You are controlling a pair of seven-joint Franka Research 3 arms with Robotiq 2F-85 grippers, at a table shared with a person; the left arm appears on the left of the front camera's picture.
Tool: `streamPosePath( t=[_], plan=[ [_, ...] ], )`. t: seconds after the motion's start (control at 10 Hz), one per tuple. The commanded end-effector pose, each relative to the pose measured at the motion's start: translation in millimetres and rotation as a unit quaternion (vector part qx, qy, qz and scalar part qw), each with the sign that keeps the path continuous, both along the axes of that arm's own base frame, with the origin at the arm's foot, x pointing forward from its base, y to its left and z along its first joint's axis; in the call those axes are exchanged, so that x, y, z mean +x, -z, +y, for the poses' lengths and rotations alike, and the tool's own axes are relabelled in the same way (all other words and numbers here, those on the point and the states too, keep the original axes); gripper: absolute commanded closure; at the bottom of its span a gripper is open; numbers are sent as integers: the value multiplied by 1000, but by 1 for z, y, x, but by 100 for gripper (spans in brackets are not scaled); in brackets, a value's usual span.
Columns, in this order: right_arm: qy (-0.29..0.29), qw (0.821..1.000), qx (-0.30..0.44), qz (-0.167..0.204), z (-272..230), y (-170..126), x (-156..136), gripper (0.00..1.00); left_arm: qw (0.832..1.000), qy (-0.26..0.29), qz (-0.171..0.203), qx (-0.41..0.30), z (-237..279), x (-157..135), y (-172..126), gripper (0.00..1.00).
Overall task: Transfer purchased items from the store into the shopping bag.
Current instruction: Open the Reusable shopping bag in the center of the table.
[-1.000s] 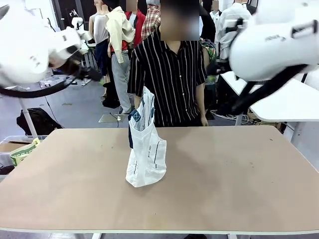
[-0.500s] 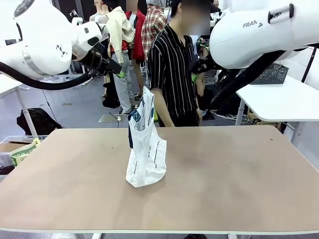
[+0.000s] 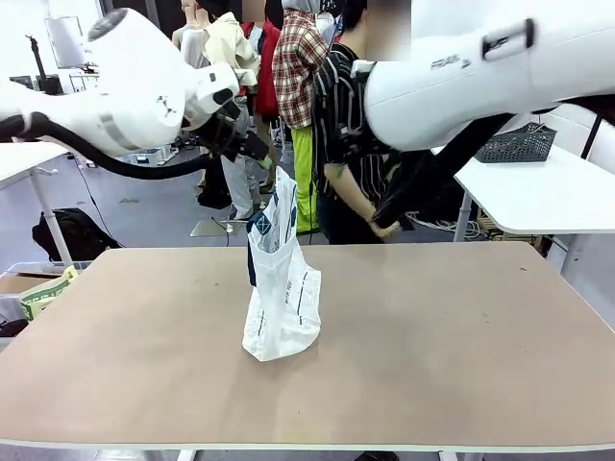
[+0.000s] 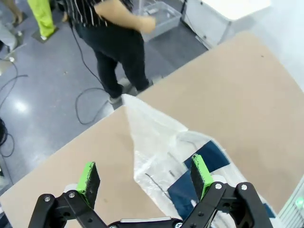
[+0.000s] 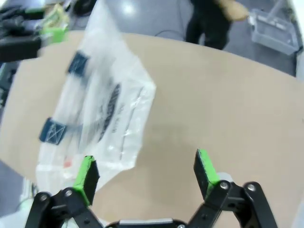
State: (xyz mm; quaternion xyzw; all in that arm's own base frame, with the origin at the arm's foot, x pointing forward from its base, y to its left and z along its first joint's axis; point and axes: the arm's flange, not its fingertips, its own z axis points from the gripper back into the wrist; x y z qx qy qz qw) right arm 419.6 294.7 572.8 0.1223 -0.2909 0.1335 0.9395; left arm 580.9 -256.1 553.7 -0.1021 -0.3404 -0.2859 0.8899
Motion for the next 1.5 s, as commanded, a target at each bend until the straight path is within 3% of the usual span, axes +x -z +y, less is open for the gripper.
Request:
streamPosePath(
  t=[0.0,0.2,0.6,1.3,1.4],
  plan=[
    [-29,998,32,42,16,-1,-2,0,999,6,33,0,-13,23,-8,0],
    [-69,994,61,64,47,13,6,0,998,6,62,2,-23,24,0,0],
    [-66,992,29,99,71,36,13,0,994,10,102,25,-22,15,11,0],
    [-24,995,14,98,69,61,24,0,986,17,158,49,-19,8,37,0],
    [-23,995,16,98,71,63,26,4,985,22,162,53,-21,8,39,0]
  ],
)
